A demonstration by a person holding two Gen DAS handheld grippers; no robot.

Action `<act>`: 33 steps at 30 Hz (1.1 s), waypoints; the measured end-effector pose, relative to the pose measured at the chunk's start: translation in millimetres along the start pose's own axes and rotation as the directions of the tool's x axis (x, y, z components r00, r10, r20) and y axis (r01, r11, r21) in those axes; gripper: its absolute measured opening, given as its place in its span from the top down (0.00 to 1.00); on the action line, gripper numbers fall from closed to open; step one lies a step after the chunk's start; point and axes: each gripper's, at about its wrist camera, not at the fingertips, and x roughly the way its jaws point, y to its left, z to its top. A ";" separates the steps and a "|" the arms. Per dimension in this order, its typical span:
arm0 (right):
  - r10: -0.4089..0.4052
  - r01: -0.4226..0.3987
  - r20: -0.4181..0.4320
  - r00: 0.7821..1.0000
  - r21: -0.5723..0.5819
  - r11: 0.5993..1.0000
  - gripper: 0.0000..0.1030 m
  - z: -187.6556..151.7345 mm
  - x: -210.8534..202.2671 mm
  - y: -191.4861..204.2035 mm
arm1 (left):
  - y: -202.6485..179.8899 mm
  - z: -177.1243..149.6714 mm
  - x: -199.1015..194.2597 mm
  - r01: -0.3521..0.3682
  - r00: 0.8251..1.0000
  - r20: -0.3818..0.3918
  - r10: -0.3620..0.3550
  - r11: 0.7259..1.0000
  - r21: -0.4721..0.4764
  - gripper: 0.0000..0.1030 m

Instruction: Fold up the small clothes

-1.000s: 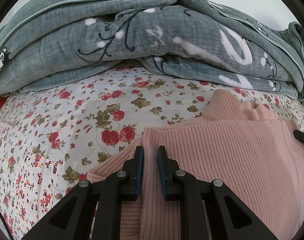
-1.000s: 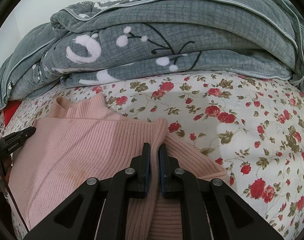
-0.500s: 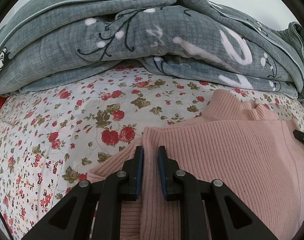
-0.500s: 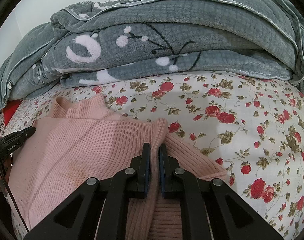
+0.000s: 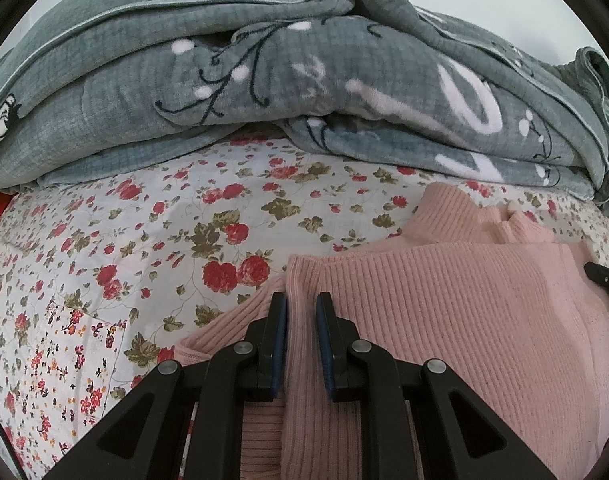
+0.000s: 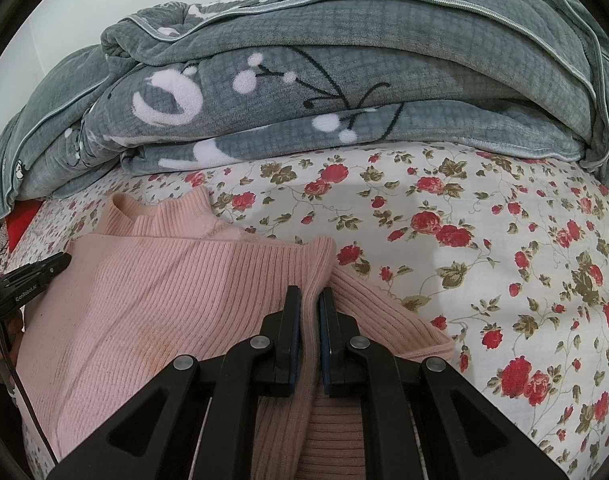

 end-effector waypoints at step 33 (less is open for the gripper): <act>-0.042 0.042 -0.012 0.999 0.055 0.998 0.35 -62.8 -73.5 6.3 | 4.4 -35.1 -87.1 0.158 0.978 0.143 -0.153 0.987 -0.024 0.28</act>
